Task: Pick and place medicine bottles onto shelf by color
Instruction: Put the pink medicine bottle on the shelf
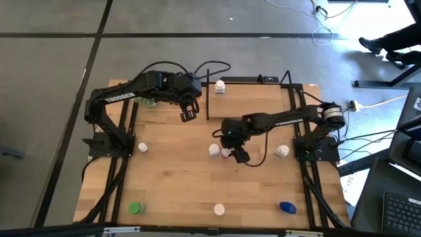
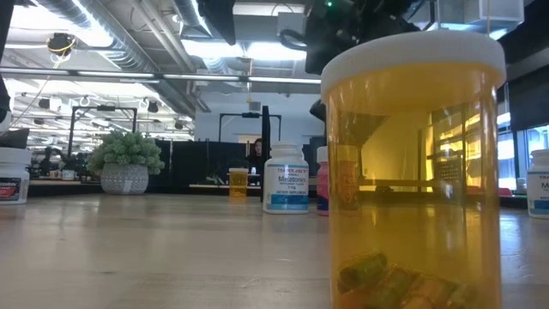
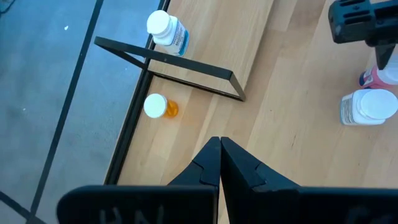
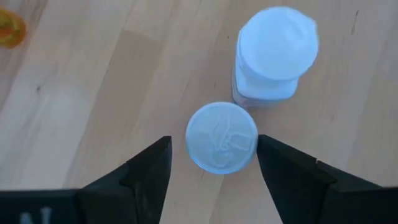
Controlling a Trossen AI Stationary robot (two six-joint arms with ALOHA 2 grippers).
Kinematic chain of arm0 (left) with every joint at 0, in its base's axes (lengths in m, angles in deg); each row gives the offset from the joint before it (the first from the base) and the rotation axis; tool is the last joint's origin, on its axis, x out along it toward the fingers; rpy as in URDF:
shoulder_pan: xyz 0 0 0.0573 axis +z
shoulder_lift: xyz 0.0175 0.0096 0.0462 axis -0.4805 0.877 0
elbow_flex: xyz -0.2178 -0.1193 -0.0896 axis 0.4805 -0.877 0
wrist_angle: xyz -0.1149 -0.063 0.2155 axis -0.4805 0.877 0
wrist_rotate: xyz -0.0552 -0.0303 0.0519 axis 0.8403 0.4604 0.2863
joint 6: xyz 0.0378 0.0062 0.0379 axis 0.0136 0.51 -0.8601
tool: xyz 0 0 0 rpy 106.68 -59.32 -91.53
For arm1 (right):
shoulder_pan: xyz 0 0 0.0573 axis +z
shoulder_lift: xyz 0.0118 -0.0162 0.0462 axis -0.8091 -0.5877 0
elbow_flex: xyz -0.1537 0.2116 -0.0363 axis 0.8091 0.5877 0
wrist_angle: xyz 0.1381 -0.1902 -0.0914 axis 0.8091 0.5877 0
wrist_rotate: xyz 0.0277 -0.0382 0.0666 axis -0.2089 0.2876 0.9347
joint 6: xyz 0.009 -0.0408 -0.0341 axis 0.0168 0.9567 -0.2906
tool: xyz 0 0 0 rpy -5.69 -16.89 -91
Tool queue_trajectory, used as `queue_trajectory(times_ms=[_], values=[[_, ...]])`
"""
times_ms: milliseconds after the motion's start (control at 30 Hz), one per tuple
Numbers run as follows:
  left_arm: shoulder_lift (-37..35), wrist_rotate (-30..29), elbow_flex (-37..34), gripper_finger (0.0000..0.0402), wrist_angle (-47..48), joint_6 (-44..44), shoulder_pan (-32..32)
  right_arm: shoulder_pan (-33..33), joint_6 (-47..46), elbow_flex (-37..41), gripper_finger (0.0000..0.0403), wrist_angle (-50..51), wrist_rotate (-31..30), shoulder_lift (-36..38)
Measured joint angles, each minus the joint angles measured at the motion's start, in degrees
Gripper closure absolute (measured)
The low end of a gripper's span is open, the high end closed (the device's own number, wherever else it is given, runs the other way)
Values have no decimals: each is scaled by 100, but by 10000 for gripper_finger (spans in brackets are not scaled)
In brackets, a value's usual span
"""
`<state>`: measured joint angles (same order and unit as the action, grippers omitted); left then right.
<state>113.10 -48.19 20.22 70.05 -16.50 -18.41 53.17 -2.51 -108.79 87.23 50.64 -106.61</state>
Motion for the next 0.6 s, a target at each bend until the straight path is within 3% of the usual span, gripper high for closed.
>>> queue_trajectory(times_ms=[600], values=[[2, 26, 2, 401, -2, 0, 0, 0, 0, 68, 166, -207, -91, -100]])
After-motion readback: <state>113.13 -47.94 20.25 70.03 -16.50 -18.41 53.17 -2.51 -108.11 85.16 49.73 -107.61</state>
